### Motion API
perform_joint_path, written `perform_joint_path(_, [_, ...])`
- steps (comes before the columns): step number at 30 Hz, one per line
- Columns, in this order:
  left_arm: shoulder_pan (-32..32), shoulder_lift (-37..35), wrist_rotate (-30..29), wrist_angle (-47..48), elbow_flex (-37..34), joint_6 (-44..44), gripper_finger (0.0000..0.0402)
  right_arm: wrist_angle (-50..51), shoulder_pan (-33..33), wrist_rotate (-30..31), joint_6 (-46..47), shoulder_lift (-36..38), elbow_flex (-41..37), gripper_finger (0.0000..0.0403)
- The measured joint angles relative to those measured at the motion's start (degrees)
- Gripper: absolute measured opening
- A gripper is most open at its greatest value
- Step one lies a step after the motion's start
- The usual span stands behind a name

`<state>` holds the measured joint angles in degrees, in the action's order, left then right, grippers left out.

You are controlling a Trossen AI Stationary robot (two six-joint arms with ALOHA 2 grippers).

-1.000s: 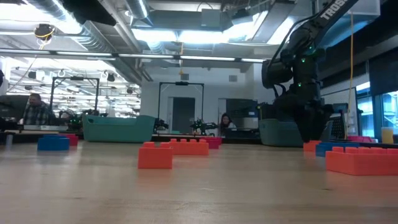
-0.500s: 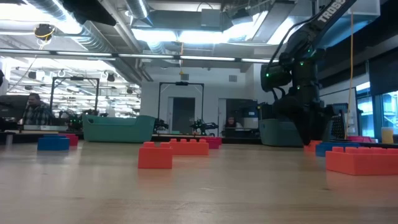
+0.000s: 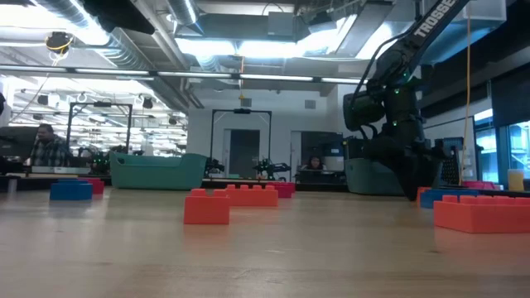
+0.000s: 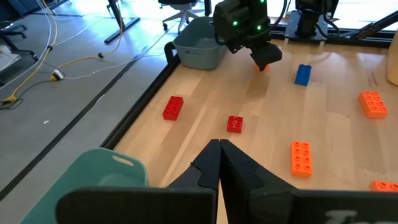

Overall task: Sort & place blocks by color
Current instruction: Put the orange game piece into the dark blue bin

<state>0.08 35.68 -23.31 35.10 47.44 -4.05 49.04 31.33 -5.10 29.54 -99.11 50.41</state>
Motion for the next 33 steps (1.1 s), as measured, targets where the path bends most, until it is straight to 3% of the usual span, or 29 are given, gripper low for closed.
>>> perform_joint_path(8, [0.00,0.02,0.00,0.02,0.00,0.02,0.0000,3.63,-0.03,0.53,-2.86,-0.92,4.02,0.0142])
perform_joint_path(27, [0.56,7.56,-0.13,0.14,0.12,-3.14,0.0000,23.17,1.47,6.99,-12.06,-0.64,28.61,0.0142])
perform_joint_path(33, [3.95,12.69,-0.20,3.39,5.82,-2.93,0.0000,25.43,5.95,7.13,-12.24,-0.55,34.63,0.0142])
